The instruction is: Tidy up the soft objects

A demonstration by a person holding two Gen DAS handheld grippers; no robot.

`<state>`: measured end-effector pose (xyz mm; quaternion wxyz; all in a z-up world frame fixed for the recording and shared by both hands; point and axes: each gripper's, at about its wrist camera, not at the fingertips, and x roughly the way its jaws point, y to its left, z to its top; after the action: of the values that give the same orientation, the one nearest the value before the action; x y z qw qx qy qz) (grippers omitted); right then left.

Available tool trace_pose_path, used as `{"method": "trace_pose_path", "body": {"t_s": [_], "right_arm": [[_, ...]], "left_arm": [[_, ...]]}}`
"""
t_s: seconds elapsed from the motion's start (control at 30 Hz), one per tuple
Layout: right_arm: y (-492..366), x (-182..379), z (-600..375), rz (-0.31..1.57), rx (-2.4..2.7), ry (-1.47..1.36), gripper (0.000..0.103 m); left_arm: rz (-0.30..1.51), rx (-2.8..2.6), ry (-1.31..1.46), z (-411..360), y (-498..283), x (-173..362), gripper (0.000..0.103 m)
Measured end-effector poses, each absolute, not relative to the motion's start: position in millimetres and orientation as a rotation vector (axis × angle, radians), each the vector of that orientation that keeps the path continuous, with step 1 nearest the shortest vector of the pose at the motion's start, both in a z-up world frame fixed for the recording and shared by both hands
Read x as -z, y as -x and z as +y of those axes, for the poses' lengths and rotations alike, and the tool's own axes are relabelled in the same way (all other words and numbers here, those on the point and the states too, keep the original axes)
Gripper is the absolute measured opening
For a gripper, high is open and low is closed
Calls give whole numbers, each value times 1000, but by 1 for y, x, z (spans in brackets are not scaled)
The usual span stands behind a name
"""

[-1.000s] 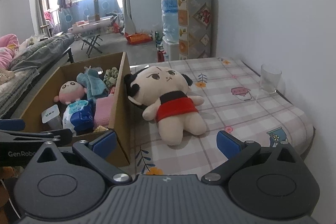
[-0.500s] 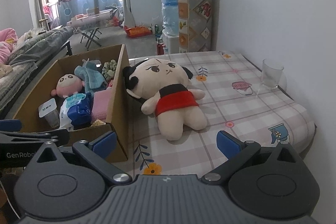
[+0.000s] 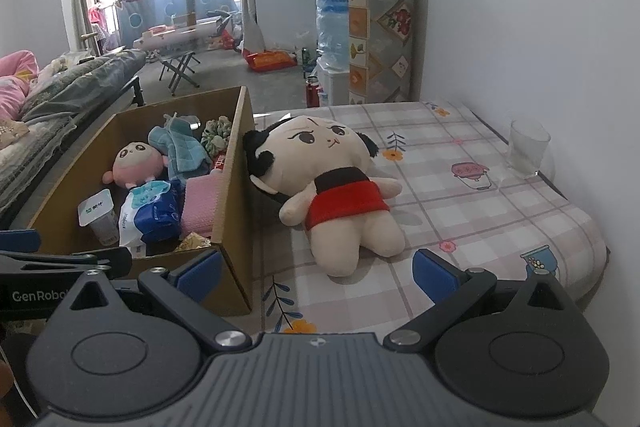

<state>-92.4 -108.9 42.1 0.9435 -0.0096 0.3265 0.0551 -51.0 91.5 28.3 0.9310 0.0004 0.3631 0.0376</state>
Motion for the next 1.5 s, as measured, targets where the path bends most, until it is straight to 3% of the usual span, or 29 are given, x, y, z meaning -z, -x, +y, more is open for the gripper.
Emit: {"method": "trace_pose_path", "body": {"t_s": [1.5], "right_arm": [[87,-40,-105,671,-121,28,58]], "left_arm": [[758,-85,8,97,48,-25,103]]}}
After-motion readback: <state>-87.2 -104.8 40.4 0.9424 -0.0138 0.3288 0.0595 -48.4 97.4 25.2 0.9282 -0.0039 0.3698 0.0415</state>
